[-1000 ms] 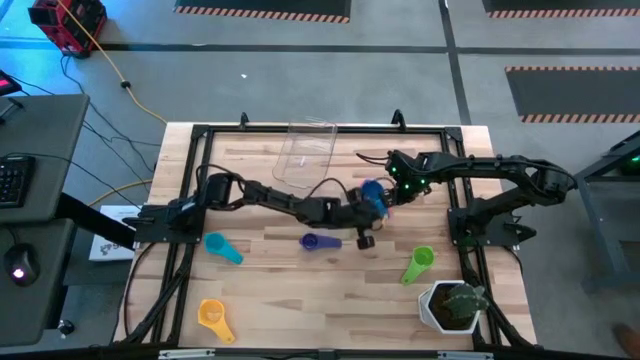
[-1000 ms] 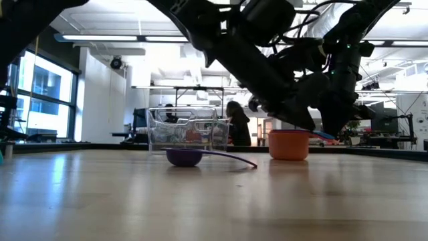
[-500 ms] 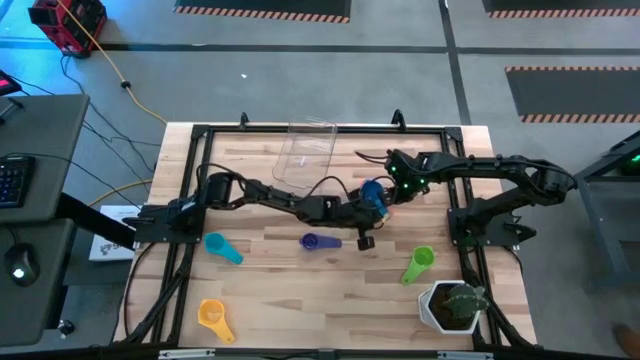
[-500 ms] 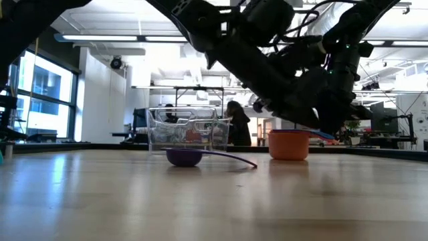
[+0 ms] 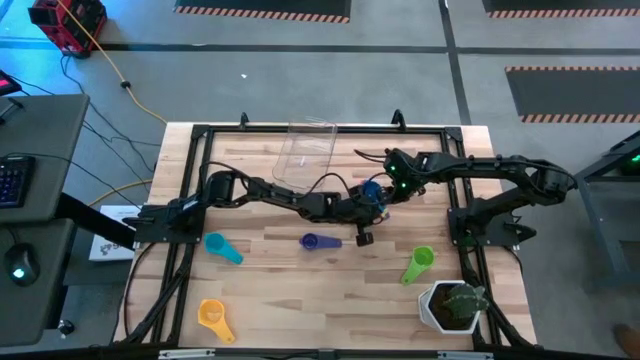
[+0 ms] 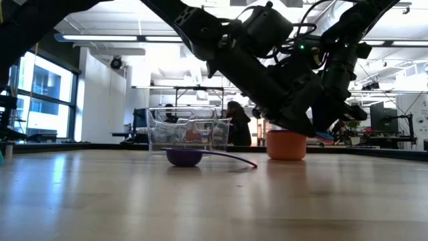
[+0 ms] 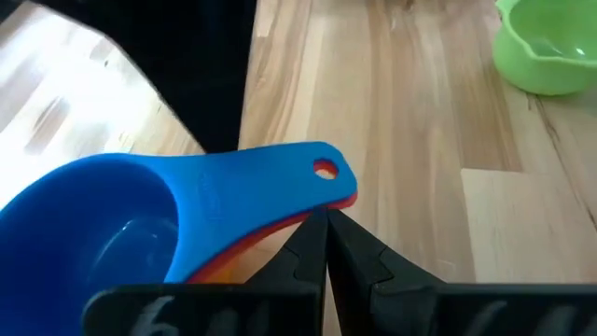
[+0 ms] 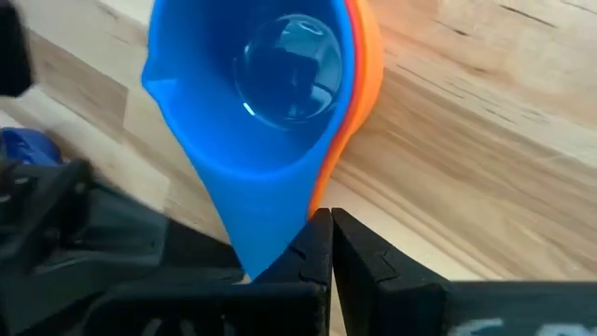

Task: Nest measuring cups in basket
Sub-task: Stack the blue measuring cup on top of the pink measuring cup, then stack the yellow measuring cup on top of the blue measuring cup

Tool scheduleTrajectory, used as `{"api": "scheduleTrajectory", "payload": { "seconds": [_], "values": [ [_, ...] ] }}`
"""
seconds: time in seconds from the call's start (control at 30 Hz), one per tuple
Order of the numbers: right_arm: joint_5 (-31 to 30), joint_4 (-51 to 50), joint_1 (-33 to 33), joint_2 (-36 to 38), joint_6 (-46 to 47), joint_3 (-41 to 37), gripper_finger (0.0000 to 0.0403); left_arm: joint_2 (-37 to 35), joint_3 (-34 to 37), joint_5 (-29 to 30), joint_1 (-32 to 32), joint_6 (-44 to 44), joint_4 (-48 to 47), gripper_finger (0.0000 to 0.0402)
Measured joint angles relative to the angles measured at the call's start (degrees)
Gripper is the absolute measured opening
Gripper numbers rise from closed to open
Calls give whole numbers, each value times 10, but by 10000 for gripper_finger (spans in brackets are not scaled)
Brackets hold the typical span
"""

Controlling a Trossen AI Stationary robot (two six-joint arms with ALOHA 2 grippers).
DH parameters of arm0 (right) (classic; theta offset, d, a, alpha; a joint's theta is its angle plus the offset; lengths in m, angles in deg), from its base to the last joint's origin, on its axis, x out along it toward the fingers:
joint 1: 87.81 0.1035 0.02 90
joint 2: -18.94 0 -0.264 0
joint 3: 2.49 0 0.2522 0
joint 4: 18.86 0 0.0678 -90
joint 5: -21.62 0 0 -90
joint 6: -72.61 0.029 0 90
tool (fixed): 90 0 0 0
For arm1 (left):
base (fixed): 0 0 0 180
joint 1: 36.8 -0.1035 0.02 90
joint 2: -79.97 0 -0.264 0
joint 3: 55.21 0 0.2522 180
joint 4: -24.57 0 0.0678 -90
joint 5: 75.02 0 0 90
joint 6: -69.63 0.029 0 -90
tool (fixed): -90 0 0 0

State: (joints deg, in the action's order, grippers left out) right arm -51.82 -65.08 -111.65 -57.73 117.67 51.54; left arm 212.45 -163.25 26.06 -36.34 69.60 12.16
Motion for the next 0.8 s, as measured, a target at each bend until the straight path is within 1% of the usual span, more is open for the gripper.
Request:
{"api": "scheduleTrajectory", "payload": {
  "seconds": [0.1, 0.2, 0.37, 0.47, 0.53, 0.63, 0.7, 0.8],
  "values": [
    [-2, -7, 0, 0, -3, 0, 0, 0, 0, 0, -2, -8, -12, 0],
    [-22, -14, -6, 0, -13, 0, 0, -11, 0, -2, -3, -10, -49, 0],
    [-33, -30, -24, 2, -42, 1, 0, -43, 0, -42, -2, -27, -157, 0],
    [-33, -40, -37, 2, -59, 1, 0, -63, 1, -48, -2, -29, -219, 0],
    [-33, -47, -44, 2, -72, 1, 0, -86, 13, -53, -2, -35, -235, 0],
    [-35, -52, -54, 2, -81, 2, 0, -137, 65, -74, -5, -61, -228, 0],
    [-36, -50, -59, 2, -90, 2, 0, -183, 120, -81, -5, -80, -203, 0],
    [-44, -47, -62, 2, -91, 2, 0, -274, 217, -92, -6, -106, -156, 0]
  ]
}}
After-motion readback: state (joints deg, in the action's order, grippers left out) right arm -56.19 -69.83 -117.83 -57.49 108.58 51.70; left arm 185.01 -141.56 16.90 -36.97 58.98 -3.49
